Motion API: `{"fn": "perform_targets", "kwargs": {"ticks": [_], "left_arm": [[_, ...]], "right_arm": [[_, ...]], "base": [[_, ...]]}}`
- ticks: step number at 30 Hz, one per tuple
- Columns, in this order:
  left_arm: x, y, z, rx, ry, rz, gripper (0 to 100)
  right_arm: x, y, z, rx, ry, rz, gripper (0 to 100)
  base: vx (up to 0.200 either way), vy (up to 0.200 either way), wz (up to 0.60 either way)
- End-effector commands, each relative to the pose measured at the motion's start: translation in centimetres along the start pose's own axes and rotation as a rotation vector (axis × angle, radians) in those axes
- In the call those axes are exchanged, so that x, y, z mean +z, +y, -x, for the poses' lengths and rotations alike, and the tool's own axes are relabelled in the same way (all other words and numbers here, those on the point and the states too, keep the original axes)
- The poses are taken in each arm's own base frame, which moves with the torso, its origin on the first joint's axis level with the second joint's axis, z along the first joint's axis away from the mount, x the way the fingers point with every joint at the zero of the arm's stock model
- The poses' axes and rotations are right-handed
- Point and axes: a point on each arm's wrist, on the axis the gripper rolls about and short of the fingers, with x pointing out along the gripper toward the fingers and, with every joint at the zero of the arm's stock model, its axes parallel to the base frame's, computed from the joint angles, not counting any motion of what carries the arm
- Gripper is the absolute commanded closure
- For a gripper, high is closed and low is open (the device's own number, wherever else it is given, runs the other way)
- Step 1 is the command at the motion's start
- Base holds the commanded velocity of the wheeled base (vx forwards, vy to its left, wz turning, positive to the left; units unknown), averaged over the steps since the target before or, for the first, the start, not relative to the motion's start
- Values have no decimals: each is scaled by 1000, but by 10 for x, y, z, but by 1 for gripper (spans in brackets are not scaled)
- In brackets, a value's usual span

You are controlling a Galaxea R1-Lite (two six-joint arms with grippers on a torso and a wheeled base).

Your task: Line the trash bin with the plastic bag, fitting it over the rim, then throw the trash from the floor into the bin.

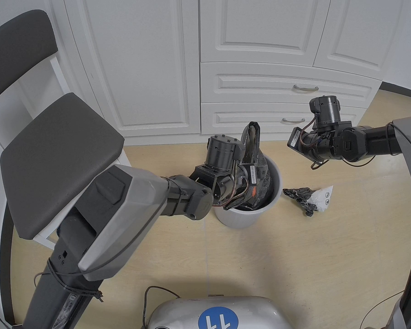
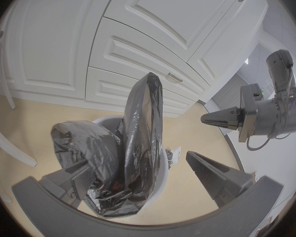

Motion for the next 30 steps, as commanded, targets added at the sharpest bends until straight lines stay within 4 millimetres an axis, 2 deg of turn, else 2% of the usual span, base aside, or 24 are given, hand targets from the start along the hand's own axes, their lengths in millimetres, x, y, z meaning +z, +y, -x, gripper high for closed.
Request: {"fn": "perform_targets", "kwargs": {"ticks": [1,3,4,8,11,15,19,26,29,30], "left_arm": [[32,-9,38,4,-22,1,0],[34,-9,43,10,-19,1,0],[37,-7,54,37,-17,0,0],[45,1,74,77,-10,-18,0],[48,13,91,110,9,-45,0],[38,40,105,167,61,-88,0],[24,59,104,200,84,-108,0],[8,86,89,241,93,-100,0],[9,90,89,242,77,-96,0],[9,91,89,242,72,-95,0]], "right_arm": [[-5,3,11,9,12,35,100],[-8,6,12,15,18,44,100],[-15,10,12,23,29,53,100],[-27,17,7,43,44,67,100],[-42,26,2,61,67,80,100],[-62,36,-12,83,76,88,100],[-76,39,-29,65,43,100,100],[-82,39,-35,57,48,103,100],[-71,40,-26,62,25,97,100],[-63,41,-17,67,9,96,100]], "base": [[0,0,0],[0,0,0],[0,0,0],[0,0,0],[0,0,0],[0,0,0],[0,0,0],[0,0,0],[0,0,0],[0,0,0]]}}
